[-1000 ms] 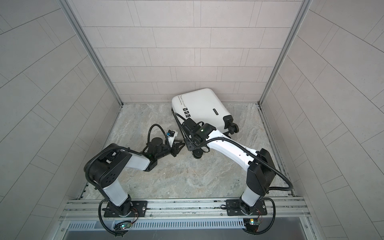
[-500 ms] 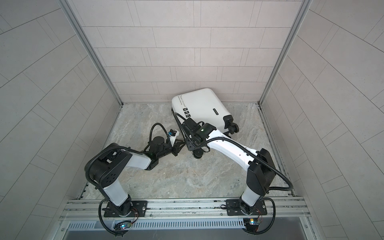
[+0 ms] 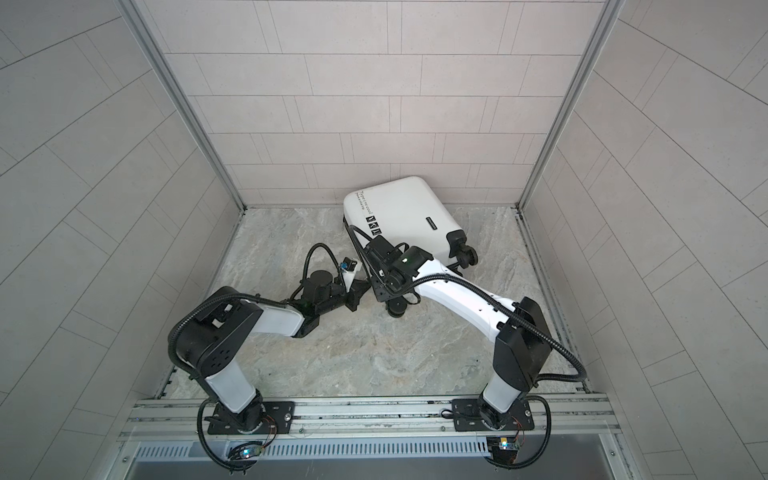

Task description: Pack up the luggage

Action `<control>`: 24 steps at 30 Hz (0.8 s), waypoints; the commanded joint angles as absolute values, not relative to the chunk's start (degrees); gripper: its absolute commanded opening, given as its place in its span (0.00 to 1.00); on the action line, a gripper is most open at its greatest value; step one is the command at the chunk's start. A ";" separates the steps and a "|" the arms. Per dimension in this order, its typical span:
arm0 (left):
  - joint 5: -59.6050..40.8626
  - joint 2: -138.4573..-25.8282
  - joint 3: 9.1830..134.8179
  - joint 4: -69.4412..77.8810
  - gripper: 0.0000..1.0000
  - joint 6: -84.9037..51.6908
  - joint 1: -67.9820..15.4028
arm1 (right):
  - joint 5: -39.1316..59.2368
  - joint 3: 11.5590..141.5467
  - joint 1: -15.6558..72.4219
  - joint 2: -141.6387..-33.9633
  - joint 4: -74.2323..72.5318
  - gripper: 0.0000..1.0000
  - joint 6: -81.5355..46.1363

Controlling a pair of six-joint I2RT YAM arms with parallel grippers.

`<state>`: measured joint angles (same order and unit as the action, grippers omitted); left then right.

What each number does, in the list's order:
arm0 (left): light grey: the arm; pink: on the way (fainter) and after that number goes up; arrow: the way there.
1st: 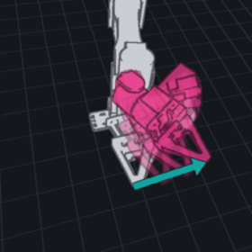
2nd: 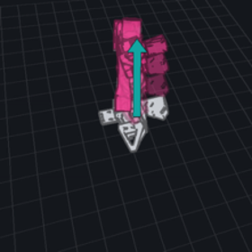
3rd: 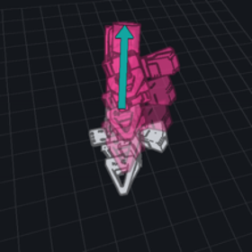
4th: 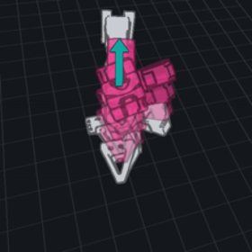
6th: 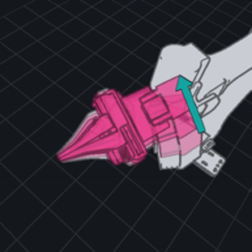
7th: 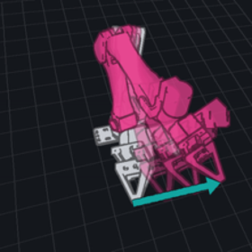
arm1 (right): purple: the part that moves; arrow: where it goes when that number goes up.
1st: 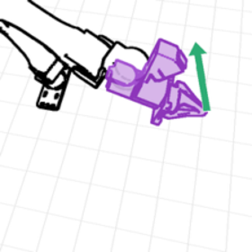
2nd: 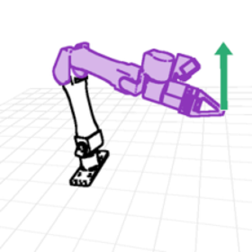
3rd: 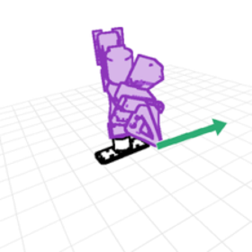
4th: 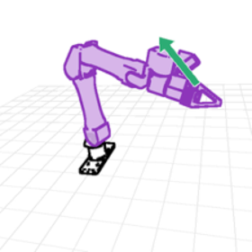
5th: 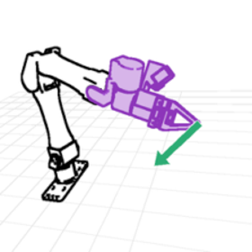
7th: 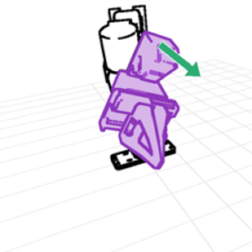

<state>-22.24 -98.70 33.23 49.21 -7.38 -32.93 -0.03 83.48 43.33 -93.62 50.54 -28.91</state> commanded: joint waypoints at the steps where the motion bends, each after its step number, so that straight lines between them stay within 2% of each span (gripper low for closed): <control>1: -23.33 -96.14 33.34 47.55 0.00 -5.93 -33.51 | -0.84 86.50 42.38 -90.94 49.53 0.19 -31.07; 17: -21.11 -89.14 31.73 40.34 0.00 -3.47 -38.59 | 1.24 94.09 42.36 -95.13 48.32 0.14 -31.61; 24: -19.70 -87.60 31.03 42.47 0.00 -5.11 -40.88 | 0.53 95.00 42.41 -96.58 48.11 0.05 -32.15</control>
